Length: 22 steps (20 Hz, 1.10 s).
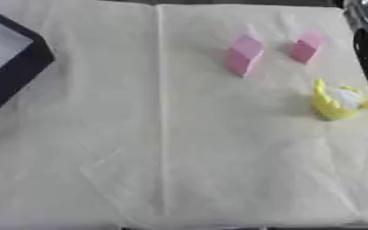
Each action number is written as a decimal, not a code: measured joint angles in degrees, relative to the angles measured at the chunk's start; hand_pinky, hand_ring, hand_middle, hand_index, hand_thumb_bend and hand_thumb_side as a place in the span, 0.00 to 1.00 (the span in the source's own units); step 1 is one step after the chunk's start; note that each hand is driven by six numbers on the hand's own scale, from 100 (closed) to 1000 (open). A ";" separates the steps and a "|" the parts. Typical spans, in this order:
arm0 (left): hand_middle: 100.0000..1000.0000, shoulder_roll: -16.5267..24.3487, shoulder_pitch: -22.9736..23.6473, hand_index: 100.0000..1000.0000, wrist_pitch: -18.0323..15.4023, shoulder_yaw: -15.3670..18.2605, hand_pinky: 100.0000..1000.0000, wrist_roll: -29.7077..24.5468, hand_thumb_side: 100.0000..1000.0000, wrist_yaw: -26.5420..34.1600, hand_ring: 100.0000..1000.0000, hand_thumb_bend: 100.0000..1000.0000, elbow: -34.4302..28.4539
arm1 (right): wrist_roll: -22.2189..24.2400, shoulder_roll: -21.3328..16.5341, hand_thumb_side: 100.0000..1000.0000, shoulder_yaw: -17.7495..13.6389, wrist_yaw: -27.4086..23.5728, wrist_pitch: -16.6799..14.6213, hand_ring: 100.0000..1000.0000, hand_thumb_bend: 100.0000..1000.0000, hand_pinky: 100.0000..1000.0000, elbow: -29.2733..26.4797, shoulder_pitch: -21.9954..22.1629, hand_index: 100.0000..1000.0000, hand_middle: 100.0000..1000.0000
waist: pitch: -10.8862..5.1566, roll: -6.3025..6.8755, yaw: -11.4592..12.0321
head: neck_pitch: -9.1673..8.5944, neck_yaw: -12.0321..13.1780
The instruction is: Pick up the objects with one hand, pass them to the other hand, and then place them into the box on the other side of the table.
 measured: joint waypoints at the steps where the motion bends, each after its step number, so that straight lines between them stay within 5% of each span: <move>1: 0.79 0.27 0.51 0.91 0.38 -0.02 0.69 0.34 0.76 0.00 0.76 0.37 -0.92 | 0.21 -0.22 0.32 0.13 1.10 0.40 0.83 0.46 0.91 -0.35 0.01 0.88 0.88 | 0.00 -0.01 0.00 | 0.00 -0.06; 5: 0.79 0.91 1.78 0.91 1.75 -0.32 0.69 1.30 0.76 0.09 0.76 0.37 -3.98 | 2.78 -1.26 0.34 1.56 6.86 1.90 0.85 0.52 0.90 -2.83 0.16 0.89 0.89 | 0.00 -0.17 -0.01 | -0.01 -0.46; 12: 0.78 1.60 2.35 0.91 2.79 -0.40 0.69 1.80 0.75 0.08 0.77 0.37 -5.60 | 14.94 -5.47 0.35 6.49 17.52 3.19 0.88 0.63 0.90 -9.35 -0.18 0.87 0.87 | -0.06 -0.76 -0.13 | 0.01 -0.63; 22: 0.78 1.60 2.57 0.90 3.09 -0.66 0.69 1.83 0.75 -0.10 0.77 0.36 -5.64 | 25.62 -5.82 0.30 10.03 23.50 2.65 0.89 0.68 0.90 -11.10 -1.65 0.89 0.88 | -0.36 -1.01 -0.17 | 0.55 -0.87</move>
